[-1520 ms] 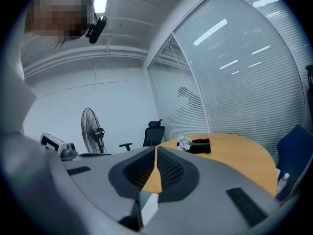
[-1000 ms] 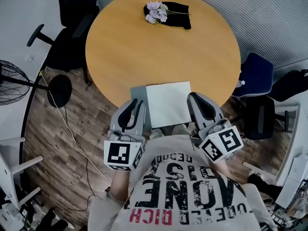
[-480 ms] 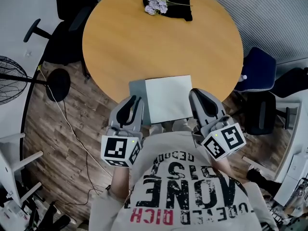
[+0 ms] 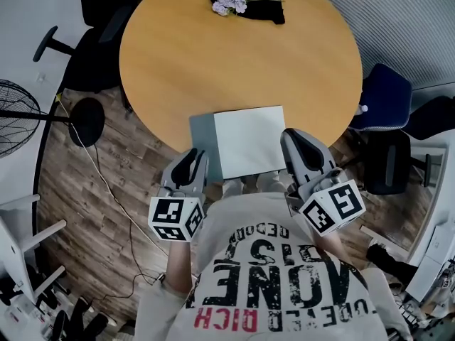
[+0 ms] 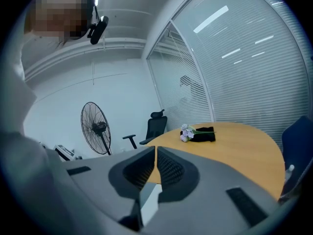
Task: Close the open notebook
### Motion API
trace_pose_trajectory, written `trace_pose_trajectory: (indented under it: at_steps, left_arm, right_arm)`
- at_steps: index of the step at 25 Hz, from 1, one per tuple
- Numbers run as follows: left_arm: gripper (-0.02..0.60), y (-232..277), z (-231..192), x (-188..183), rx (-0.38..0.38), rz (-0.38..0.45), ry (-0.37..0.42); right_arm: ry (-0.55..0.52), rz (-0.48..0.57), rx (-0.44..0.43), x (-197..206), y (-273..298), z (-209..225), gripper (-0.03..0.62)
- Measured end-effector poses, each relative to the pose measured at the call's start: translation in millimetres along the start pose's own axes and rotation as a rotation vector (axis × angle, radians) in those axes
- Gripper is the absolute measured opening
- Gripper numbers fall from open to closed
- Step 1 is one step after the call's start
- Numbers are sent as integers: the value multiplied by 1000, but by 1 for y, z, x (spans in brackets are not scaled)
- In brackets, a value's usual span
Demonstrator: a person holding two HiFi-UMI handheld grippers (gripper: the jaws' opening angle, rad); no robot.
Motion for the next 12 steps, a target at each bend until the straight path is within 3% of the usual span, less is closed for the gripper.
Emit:
trace_pose_trajectory:
  at_steps: [12]
  left_arm:
    - [98,4,-25,60,-44,-155,-69]
  right_arm:
    - [3,-8,2,1,-3,-2,20]
Point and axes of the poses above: the fingertips, and each gripper's own axes: y forward along the fingers, z to its right, x out of its underside, the point moved 6 cm from there along -y, backward along the fingers, and after that the axes turned 3 degrees about x, right-handed, at the moved point
